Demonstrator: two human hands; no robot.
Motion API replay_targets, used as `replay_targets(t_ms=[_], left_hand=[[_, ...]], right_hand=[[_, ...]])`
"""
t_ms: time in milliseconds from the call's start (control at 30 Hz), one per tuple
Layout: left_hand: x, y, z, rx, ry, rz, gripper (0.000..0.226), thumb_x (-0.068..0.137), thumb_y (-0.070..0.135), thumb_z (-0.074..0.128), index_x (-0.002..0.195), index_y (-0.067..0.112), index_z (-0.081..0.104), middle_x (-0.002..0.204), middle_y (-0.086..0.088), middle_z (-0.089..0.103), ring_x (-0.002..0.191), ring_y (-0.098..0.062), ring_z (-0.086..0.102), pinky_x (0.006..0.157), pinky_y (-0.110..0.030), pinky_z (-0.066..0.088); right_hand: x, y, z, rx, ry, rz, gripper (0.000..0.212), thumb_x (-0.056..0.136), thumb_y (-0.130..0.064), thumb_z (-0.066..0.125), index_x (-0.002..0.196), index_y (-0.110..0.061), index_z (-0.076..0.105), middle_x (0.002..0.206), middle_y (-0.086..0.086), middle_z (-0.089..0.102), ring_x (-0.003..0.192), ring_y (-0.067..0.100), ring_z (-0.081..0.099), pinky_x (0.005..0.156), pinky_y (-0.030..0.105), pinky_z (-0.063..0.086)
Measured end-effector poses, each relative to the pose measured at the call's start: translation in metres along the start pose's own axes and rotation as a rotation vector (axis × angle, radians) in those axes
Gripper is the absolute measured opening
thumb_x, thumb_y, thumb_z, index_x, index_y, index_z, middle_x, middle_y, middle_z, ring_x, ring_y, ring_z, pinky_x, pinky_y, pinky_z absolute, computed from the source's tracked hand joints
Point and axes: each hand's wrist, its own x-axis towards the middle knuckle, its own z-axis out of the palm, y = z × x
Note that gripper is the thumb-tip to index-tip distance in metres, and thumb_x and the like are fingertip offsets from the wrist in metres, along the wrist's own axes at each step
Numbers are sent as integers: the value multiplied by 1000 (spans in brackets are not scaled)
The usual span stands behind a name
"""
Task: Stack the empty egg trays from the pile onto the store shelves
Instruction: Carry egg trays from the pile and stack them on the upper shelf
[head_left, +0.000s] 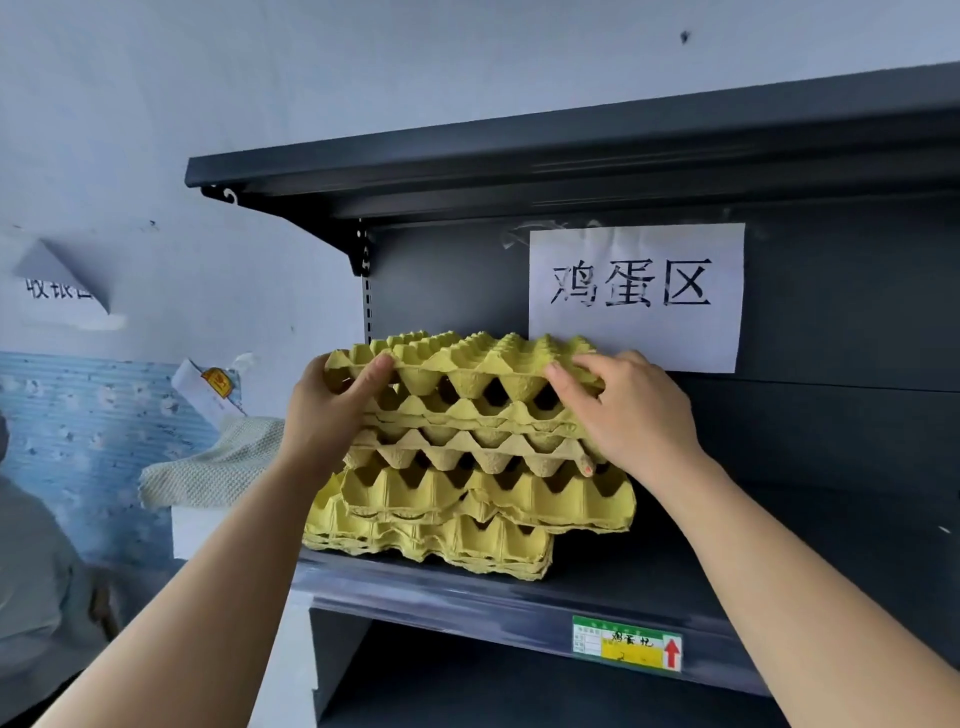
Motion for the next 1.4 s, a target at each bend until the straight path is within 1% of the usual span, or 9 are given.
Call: replay_targets(t_ms=[133, 233, 300, 400, 567, 733, 900, 1233, 1400], left_hand=[[-2, -3, 0, 68, 27, 17, 44, 79, 57, 70, 108, 26, 58, 98, 8, 67, 94, -13, 64, 83, -36, 53], [-10, -1, 1, 196, 61, 75, 58, 83, 54, 66, 127, 18, 53, 119, -1, 61, 110, -16, 56, 89, -33, 45], [-17, 4, 2, 321, 99, 158, 64, 86, 48, 65, 136, 13, 47, 132, -7, 53, 120, -22, 49, 99, -39, 42], [-35, 19, 10, 470, 115, 363, 57, 88, 39, 66, 135, 10, 51, 141, -9, 48, 129, -30, 42, 106, -48, 37], [-90, 43, 50, 502, -11, 597, 45, 89, 30, 68, 126, 7, 60, 126, -10, 61, 115, -31, 55, 98, -45, 42], [-160, 60, 107, 435, -173, 705, 38, 90, 28, 66, 120, 5, 65, 116, -10, 66, 104, -31, 62, 91, -42, 48], [-247, 81, 190, 318, -354, 693, 37, 85, 24, 71, 116, 3, 67, 113, -10, 68, 103, -33, 63, 91, -44, 50], [-452, 130, 381, 168, -719, 641, 37, 78, 21, 79, 110, 3, 70, 109, -10, 70, 95, -33, 66, 86, -44, 52], [-533, 143, 468, 140, -908, 600, 36, 81, 25, 77, 110, 5, 70, 107, -9, 70, 94, -34, 65, 83, -43, 51]], right_hand=[[-6, -3, 4, -70, -46, -25, 64, 89, -69, 32, 138, -31, 47, 131, 9, 55, 118, 30, 50, 92, 40, 46], [-10, -4, 2, 8, -43, -26, 63, 90, -65, 39, 143, -31, 40, 136, 10, 50, 124, 30, 46, 97, 41, 42], [-13, -3, -3, 51, -16, -39, 63, 90, -61, 43, 144, -29, 40, 139, 9, 47, 126, 28, 45, 99, 40, 41], [-23, 2, -15, 87, 40, -71, 58, 90, -53, 48, 139, -23, 48, 138, 4, 49, 125, 23, 46, 99, 35, 39], [-60, 29, -41, 78, 99, -82, 46, 92, -37, 58, 132, -14, 57, 135, 1, 54, 123, 17, 49, 97, 22, 32], [-115, 82, -72, 21, 83, -1, 42, 92, -31, 59, 131, -14, 58, 136, 0, 55, 126, 15, 49, 103, 27, 35], [-187, 167, -117, -101, 51, 159, 39, 91, -28, 62, 125, -11, 62, 131, -1, 59, 121, 18, 54, 95, 24, 38], [-338, 360, -230, -356, -83, 414, 30, 83, -22, 70, 107, -4, 69, 104, 10, 71, 95, 28, 66, 80, 34, 53], [-399, 445, -271, -388, -131, 610, 35, 89, -26, 64, 117, -5, 66, 118, 11, 66, 111, 26, 60, 95, 33, 45]])
